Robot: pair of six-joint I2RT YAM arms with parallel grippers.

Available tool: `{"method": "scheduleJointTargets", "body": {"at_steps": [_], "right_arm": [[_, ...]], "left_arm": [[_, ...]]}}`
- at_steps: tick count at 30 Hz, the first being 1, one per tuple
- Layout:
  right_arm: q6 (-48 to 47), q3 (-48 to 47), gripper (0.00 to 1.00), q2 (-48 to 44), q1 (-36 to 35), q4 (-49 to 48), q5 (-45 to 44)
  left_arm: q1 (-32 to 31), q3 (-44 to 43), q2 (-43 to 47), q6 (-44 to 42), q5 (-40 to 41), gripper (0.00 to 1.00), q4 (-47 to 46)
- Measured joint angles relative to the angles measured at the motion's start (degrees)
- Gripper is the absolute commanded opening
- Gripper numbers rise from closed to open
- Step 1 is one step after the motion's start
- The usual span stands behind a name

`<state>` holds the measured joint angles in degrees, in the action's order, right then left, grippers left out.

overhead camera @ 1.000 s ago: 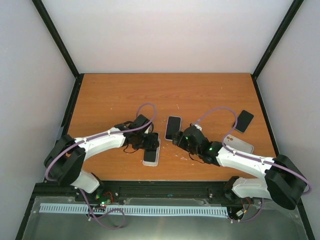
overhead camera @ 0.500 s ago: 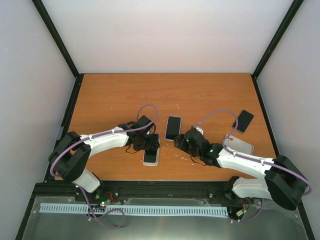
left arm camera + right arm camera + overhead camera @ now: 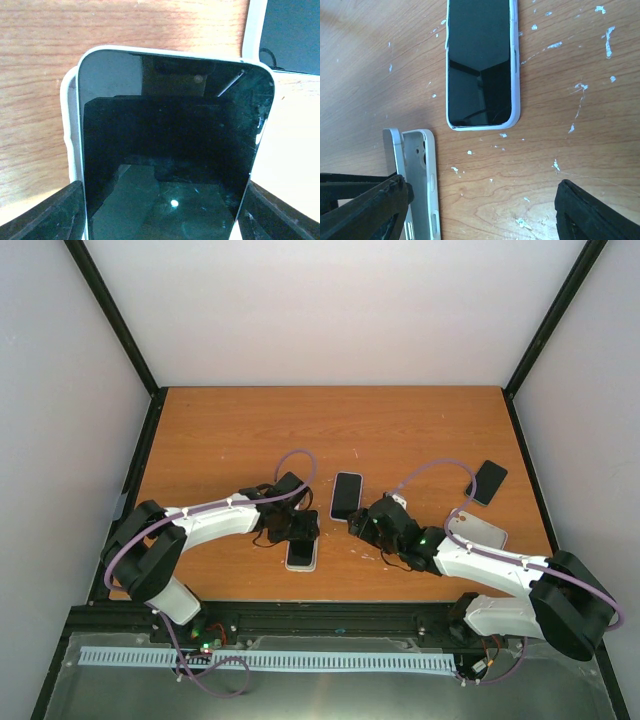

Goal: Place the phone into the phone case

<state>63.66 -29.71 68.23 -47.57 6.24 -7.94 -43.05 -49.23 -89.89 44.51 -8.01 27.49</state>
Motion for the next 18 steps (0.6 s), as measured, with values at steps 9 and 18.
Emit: {"method": "scheduleJointTargets", "body": {"at_steps": [9, 18], "right_arm": [[0.2, 0.0, 0.79, 0.0, 0.0, 0.0, 1.0], [0.2, 0.9, 0.8, -1.1, 0.0, 0.0, 1.0]], "left_arm": [[0.0, 0.0, 0.0, 0.6, -0.2, 0.74, 0.1], [0.0, -0.2, 0.0, 0.9, -0.1, 0.9, 1.1]]}}
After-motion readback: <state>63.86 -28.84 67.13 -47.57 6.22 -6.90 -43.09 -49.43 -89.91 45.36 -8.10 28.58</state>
